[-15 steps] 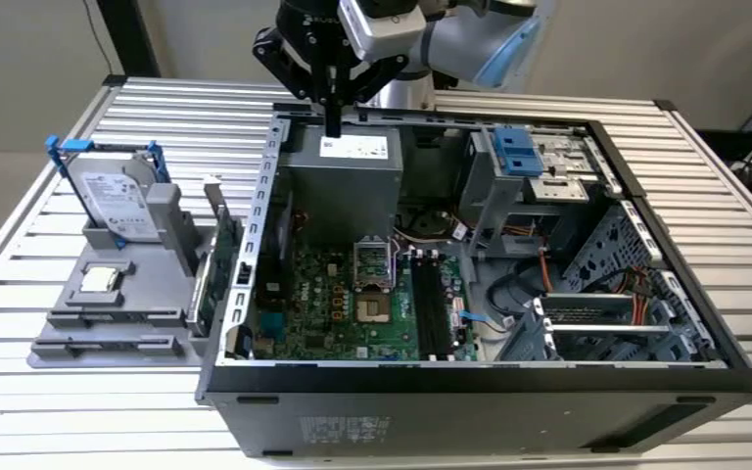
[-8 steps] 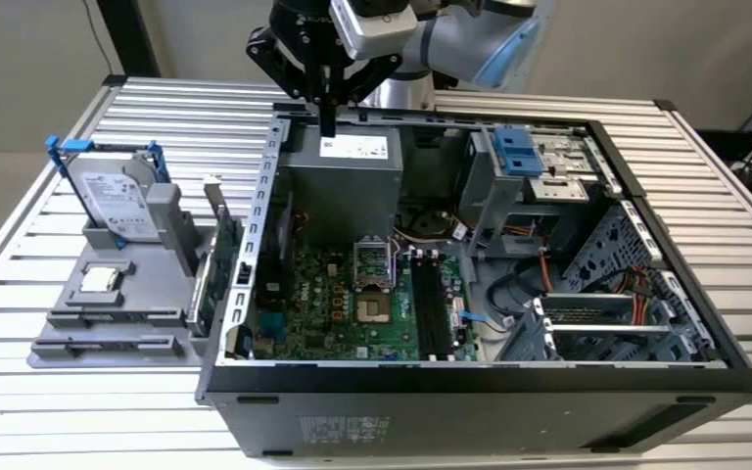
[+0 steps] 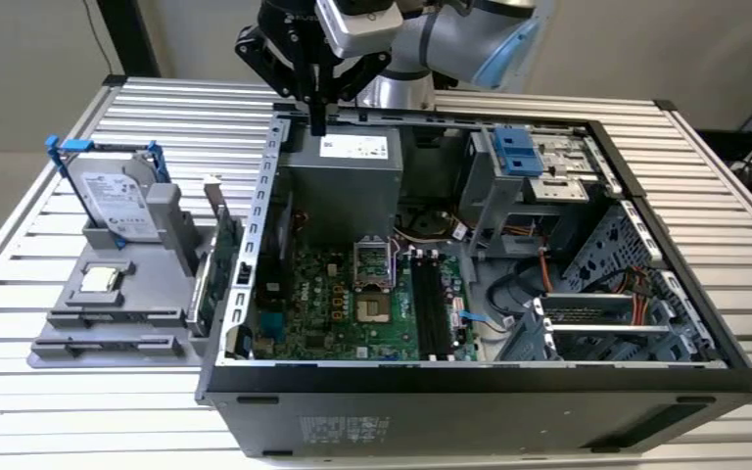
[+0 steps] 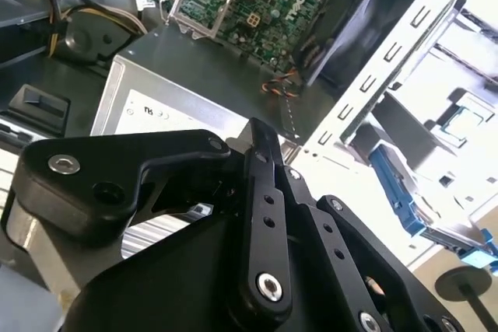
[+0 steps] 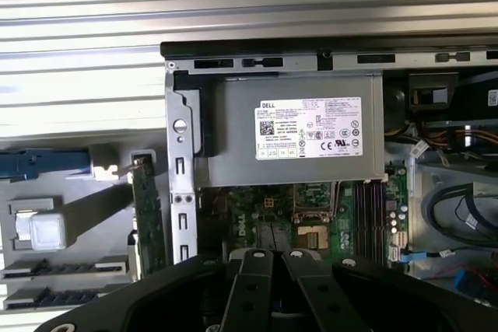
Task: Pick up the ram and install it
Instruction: 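Reach for the ram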
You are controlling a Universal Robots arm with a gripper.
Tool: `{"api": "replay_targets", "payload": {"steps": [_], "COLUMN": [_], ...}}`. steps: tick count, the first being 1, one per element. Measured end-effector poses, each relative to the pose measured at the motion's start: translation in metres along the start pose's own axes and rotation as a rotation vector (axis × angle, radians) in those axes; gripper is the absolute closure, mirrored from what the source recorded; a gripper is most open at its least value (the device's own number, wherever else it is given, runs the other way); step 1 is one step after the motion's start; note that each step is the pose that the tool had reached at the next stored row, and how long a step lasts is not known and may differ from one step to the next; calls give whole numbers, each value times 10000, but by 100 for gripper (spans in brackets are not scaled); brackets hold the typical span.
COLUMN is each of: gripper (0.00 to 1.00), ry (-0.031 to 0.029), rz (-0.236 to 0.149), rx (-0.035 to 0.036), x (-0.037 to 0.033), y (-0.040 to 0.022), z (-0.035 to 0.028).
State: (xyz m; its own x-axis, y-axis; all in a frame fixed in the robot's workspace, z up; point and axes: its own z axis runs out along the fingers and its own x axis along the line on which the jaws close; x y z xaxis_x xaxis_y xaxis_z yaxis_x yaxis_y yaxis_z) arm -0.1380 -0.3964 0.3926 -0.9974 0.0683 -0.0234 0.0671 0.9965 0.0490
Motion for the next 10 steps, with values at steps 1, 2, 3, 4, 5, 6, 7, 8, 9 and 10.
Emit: {"api": "replay_targets", "payload": {"steps": [1,2,3,4,5,6,7,8,9,10], "gripper": [100,100,100,100,100,100,100,100,100,100], "ry": [0,0,0,0,0,1,1,1,2,2], "rz": [-3,-4,-5,-7,-10,-13,-18,-25,-42,-44], "rx": [0,0,0,0,-1,0,-1,-1,-2,-2], "x": [9,19,29,41,53,68,83,102,141,161], "y": [1,1,2,2,2,1,0,-1,-3,-5], "z": [0,-1,-1,-1,-1,-2,-2,-2,-4,-4]}}
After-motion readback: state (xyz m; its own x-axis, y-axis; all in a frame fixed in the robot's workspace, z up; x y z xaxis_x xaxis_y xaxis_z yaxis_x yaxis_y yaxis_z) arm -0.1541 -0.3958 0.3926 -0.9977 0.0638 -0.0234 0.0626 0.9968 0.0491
